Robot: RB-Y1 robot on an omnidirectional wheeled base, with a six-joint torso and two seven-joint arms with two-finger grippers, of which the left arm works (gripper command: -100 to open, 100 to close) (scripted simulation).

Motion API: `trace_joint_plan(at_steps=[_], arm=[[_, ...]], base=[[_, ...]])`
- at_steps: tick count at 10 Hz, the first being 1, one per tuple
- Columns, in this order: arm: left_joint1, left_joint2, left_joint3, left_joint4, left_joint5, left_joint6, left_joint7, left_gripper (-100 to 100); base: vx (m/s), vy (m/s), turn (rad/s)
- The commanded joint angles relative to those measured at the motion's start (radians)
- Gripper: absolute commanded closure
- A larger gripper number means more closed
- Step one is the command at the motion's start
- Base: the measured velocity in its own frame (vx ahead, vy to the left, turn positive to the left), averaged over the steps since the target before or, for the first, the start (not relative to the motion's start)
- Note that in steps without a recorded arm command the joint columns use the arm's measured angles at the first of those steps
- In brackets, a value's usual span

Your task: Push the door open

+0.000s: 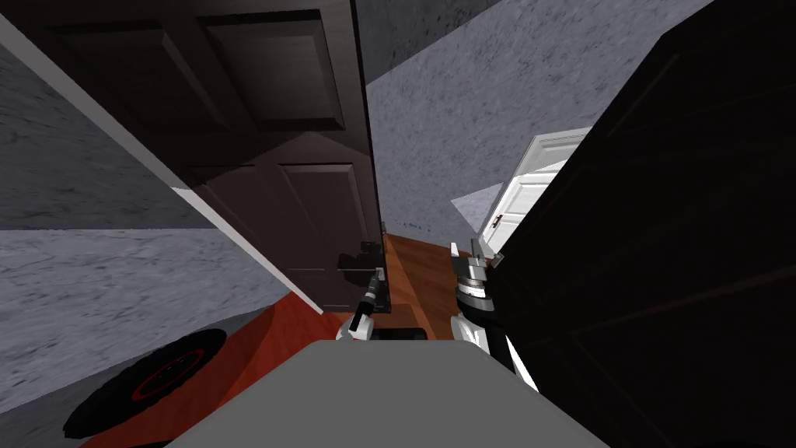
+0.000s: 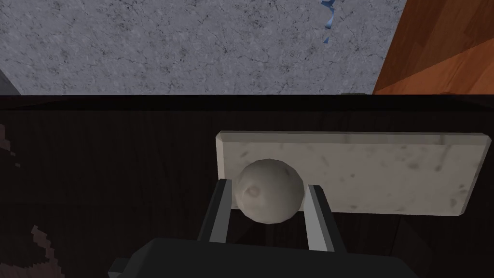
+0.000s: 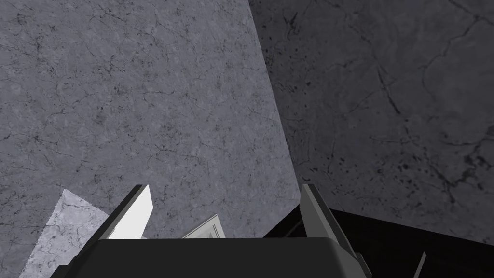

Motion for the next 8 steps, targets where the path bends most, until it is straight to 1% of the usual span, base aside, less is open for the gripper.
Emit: trace_joint_plan(at_steps=[1, 2, 3, 4, 5, 6, 8], arm=[[0.019, 0.015, 0.01, -0.031, 0.003, 0.011, -0.005, 100], [0.016, 0.022, 0.035, -0.027, 0.012, 0.01, -0.01, 100], [0.016, 0.022, 0.035, -0.027, 0.012, 0.01, -0.01, 100], [0.014, 0.026, 0.055, -0.023, 0.018, 0.009, -0.014, 100], [0.013, 0.027, 0.062, -0.022, 0.021, 0.009, -0.015, 100], [0.016, 0.019, 0.054, -0.02, 0.023, 0.007, -0.015, -100], [0.016, 0.016, 0.055, -0.023, 0.025, 0.01, -0.017, -100]], base=[[0.047, -0.011, -0.01], [0.146, -0.049, 0.073], [0.139, -0.051, 0.072], [0.142, -0.072, 0.097], [0.153, -0.094, 0.064], [-0.076, -0.103, 0.089], [-0.196, -0.046, 0.04]])
